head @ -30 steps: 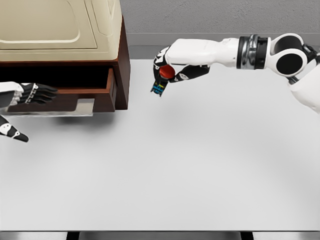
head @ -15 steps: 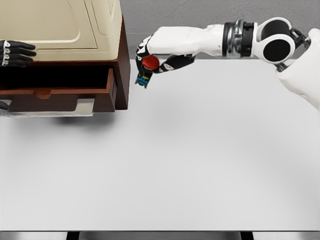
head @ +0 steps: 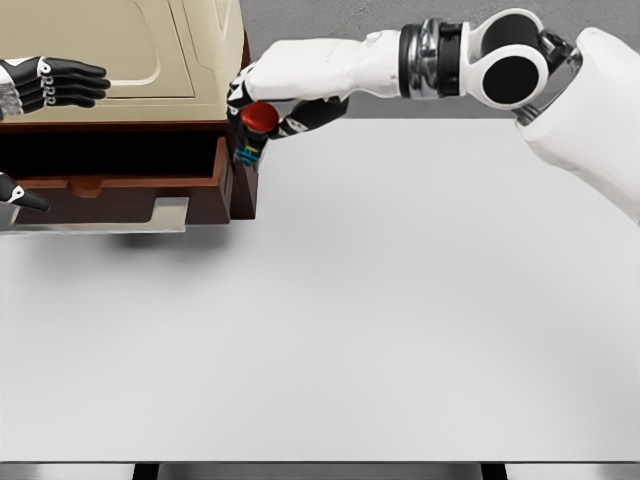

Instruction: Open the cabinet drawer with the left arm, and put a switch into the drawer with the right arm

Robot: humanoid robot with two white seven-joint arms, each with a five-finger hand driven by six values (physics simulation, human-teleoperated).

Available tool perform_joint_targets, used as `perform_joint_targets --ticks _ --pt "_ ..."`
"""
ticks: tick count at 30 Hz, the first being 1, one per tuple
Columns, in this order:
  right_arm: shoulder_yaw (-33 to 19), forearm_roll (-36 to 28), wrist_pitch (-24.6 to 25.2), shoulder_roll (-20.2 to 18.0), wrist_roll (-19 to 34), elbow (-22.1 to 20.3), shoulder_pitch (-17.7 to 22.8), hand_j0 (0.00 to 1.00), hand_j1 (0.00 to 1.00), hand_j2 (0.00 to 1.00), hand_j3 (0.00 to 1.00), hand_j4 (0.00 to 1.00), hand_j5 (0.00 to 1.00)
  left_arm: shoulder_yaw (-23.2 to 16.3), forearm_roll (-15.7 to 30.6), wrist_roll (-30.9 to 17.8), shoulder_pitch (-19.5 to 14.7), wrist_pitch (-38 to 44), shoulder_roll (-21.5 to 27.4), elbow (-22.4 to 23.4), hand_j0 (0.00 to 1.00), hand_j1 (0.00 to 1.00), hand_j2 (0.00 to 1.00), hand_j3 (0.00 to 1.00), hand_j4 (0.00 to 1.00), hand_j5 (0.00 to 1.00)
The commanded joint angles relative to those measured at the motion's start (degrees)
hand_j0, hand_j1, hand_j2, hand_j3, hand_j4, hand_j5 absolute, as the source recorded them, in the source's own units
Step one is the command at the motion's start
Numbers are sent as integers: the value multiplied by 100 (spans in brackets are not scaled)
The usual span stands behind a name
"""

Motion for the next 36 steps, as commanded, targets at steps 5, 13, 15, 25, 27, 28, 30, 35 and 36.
perform_joint_targets --ticks 5,13,15,25,27,28,30,35,36 --pt "168 -23 69 344 -2 312 -114 43 43 43 43 43 43 11 36 1 0 -10 14 0 100 100 100 100 100 100" --pt "186 -14 69 608 -2 663 -211 42 42 42 42 42 42 11 36 1 0 -10 5 0 100 100 100 100 100 100" --pt "186 -14 69 660 -2 733 -246 42 42 42 42 42 42 11 36 1 0 -10 5 0 100 100 100 100 100 100" --pt "248 -14 87 1056 -2 1164 -369 42 42 42 42 42 42 11 36 1 0 -1 6 0 100 100 100 100 100 100" --pt "274 -14 87 1126 -2 1243 -404 42 42 42 42 42 42 11 36 1 0 -10 6 0 100 100 100 100 100 100" --pt "292 -14 78 1161 -2 1322 -413 42 42 42 42 42 42 11 36 1 0 -10 6 0 100 100 100 100 100 100" --pt "300 -14 60 1284 -2 1437 -448 42 42 42 42 42 42 11 36 1 0 -10 6 0 100 100 100 100 100 100" --pt "459 -5 -1 1451 -2 1639 -492 42 42 42 42 42 42 11 45 1 0 -10 5 0 100 100 100 100 100 100" --pt "503 -5 -10 1478 -2 1674 -501 42 42 42 42 42 42 11 45 1 0 -10 6 0 100 100 100 100 100 100"
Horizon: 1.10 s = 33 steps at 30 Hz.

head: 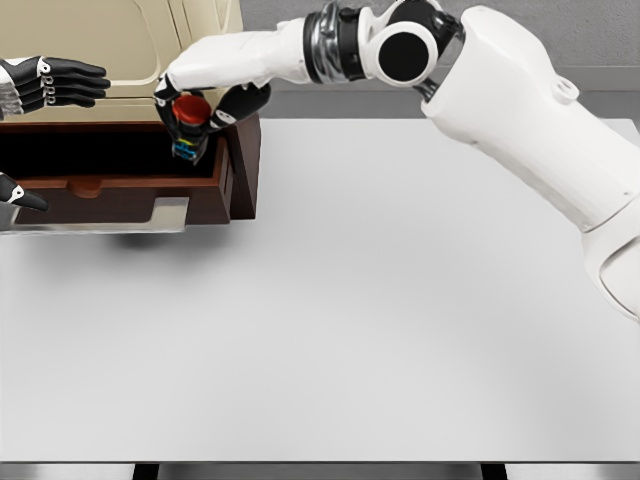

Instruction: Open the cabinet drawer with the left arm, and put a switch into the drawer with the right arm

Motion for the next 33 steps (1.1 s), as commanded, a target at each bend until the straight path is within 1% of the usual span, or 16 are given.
perform_joint_targets --ticks 1,8,13,15,20,22,23,24,25,27,33 --pt "83 -13 -28 75 -3 89 9 42 42 42 42 42 42 14 41 1 0 5 6 0 100 100 100 100 100 100" --pt "206 39 -204 110 -3 124 -26 41 41 41 41 41 41 14 41 1 9 5 7 0 100 100 100 100 100 100" --pt "206 101 -204 233 -3 204 -70 42 42 42 42 42 42 14 41 1 9 5 6 0 100 100 100 100 100 100" --pt "206 215 -204 242 -3 212 -70 42 42 42 42 42 42 14 41 1 9 5 6 0 100 100 100 100 100 100" --pt "206 233 -204 251 -3 256 -114 42 42 42 42 42 42 14 32 1 9 5 6 0 100 100 100 100 100 100" --pt "197 365 -204 259 -3 265 -132 44 44 44 44 44 44 14 41 1 9 5 15 0 100 100 100 100 100 100" --pt "197 365 -195 259 -3 265 -141 49 49 49 49 49 49 14 41 1 9 5 7 0 100 100 100 100 100 100" --pt "197 373 -178 268 -3 318 -132 62 62 62 62 62 62 14 41 1 9 5 7 0 100 100 100 100 100 100" --pt "197 373 -134 277 -3 362 -141 76 76 76 76 76 76 14 41 1 9 5 15 0 100 100 100 100 100 100" --pt "197 373 -63 286 -3 379 -141 100 100 100 100 100 100 14 41 1 9 5 15 0 100 100 100 100 100 100" --pt "171 356 -90 277 -3 274 -149 100 100 100 100 100 100 14 41 1 9 5 50 0 100 100 100 100 100 100"
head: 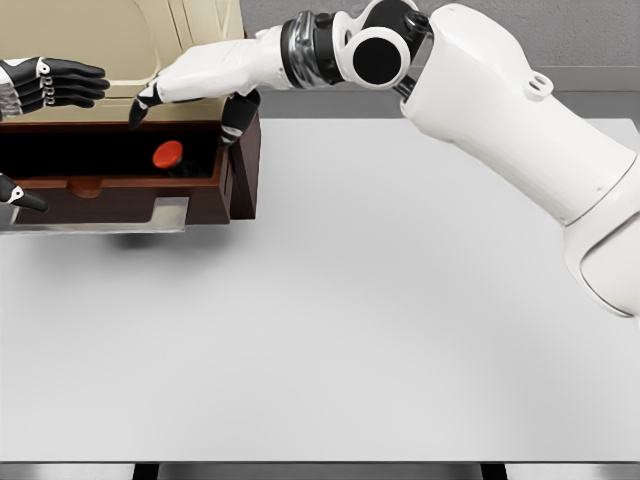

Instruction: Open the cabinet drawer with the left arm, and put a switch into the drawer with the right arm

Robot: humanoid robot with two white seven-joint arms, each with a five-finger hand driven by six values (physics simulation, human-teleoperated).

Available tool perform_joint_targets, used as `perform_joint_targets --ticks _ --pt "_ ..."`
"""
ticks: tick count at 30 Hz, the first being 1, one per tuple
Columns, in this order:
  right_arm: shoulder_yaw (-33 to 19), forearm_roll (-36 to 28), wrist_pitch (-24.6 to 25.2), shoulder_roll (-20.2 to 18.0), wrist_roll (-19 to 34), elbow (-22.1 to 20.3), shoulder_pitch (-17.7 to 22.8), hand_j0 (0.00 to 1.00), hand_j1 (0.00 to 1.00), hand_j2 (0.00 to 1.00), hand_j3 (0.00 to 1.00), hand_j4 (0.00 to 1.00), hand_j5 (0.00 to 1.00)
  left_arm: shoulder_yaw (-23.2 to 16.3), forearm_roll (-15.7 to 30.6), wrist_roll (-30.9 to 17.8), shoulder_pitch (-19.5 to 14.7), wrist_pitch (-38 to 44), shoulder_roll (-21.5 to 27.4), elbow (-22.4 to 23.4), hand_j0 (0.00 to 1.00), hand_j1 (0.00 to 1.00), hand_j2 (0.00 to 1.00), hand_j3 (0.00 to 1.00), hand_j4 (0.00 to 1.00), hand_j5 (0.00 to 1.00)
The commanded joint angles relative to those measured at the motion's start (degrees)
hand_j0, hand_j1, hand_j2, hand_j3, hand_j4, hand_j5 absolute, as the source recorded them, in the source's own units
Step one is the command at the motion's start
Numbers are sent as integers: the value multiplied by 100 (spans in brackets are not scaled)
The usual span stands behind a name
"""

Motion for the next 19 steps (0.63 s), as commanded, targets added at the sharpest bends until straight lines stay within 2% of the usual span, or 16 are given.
perform_joint_targets --ticks 1,2,4,5,7,8,9,11,12,14,17,19 --pt "-14 -27 -19 -46 -9 -159 0 100 100 100 100 100 100 15 34 1 0 5 35 0 100 100 100 100 100 100" --pt "-5 -45 -27 -107 -9 -413 0 100 100 100 100 100 100 15 43 1 0 5 44 0 100 100 100 100 100 100" --pt "-5 -71 -36 -555 -9 -984 17 100 100 100 100 100 100 15 43 1 0 5 44 0 100 100 100 100 100 100" --pt "-5 -80 -36 -836 -9 -1406 44 100 100 100 100 100 100 15 43 1 0 5 44 0 100 100 100 100 100 100" --pt "12 -80 -62 -1521 -9 -2347 158 100 100 100 100 100 100 15 43 1 0 5 44 0 100 100 100 100 100 100" --pt "4 -80 -176 -2005 -9 -2821 272 100 100 100 100 100 100 15 34 1 -9 5 44 0 100 100 100 100 100 100" --pt "-31 -141 -405 -2462 -9 -2954 369 100 100 100 100 100 100 15 34 1 -9 5 44 0 100 100 100 100 100 100" --pt "-110 -564 -1099 -3367 -9 -2936 606 100 100 100 100 100 100 15 34 1 -9 5 44 0 100 100 100 100 100 100" --pt "-286 -572 -1196 -3710 -9 -2928 843 100 100 100 100 100 100 15 34 1 -9 5 44 0 100 100 100 100 100 100" --pt "-638 -581 -1198 -4167 -9 -2884 1195 100 100 100 100 100 100 15 34 1 -9 5 44 0 100 100 100 100 100 100" --pt "-805 -608 -1152 -4291 -9 -2321 1397 100 100 100 100 100 100 15 34 1 -9 5 44 0 100 100 100 100 100 100" --pt "-849 -608 -1152 -4326 -9 -2233 1476 100 100 100 100 100 100 15 34 1 -9 5 44 0 100 100 100 100 100 100"
